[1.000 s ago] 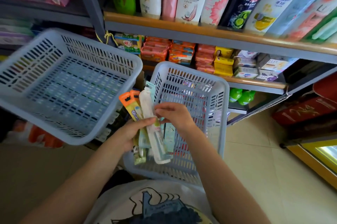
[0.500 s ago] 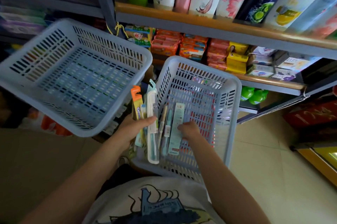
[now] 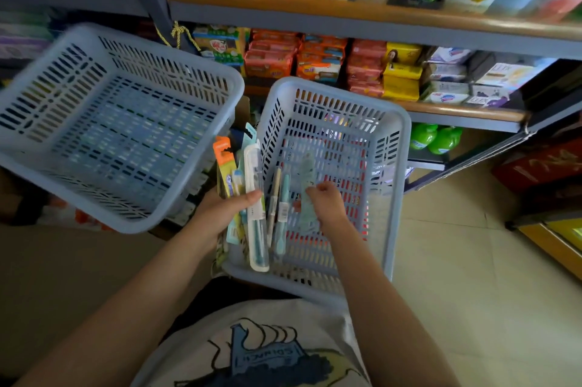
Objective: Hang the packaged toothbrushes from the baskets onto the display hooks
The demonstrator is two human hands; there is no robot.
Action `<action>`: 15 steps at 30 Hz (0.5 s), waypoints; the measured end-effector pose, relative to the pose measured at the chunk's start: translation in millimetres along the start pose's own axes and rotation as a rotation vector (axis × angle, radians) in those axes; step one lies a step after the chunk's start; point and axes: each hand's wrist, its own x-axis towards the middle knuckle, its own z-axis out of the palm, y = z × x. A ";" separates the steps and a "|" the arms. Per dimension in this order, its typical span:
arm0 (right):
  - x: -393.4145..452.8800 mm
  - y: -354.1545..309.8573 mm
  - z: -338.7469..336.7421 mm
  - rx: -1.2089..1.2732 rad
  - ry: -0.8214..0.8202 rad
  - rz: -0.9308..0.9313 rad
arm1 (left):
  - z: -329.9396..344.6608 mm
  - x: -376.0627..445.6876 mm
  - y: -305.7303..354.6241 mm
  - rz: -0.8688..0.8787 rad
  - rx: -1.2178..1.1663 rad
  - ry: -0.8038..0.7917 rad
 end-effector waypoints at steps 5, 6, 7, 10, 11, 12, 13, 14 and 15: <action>-32.4 -28.2 -8.5 0.198 -0.144 -0.144 | 7.5 -10.1 12.0 0.075 0.013 -0.066; -38.4 -34.0 -7.9 0.183 -0.169 -0.177 | 7.9 -12.7 15.8 0.100 0.022 -0.077; -47.1 -41.5 -7.7 0.175 -0.192 -0.200 | 7.9 -15.5 19.9 0.121 0.025 -0.091; -72.6 -64.7 -4.2 0.249 -0.234 -0.194 | 3.1 -27.9 36.8 0.188 0.014 -0.134; -83.2 -72.3 -1.7 0.274 -0.258 -0.217 | -0.8 -34.3 43.5 0.218 -0.006 -0.147; -92.6 -79.1 2.3 0.283 -0.287 -0.253 | -5.9 -40.6 50.3 0.251 -0.029 -0.154; -103.2 -86.8 8.5 0.269 -0.315 -0.299 | -12.9 -47.8 57.0 0.282 -0.055 -0.154; -113.9 -94.1 16.6 0.247 -0.328 -0.348 | -22.3 -55.9 63.2 0.309 -0.082 -0.147; -125.4 -101.0 27.4 0.210 -0.319 -0.400 | -34.6 -64.3 69.0 0.332 -0.110 -0.141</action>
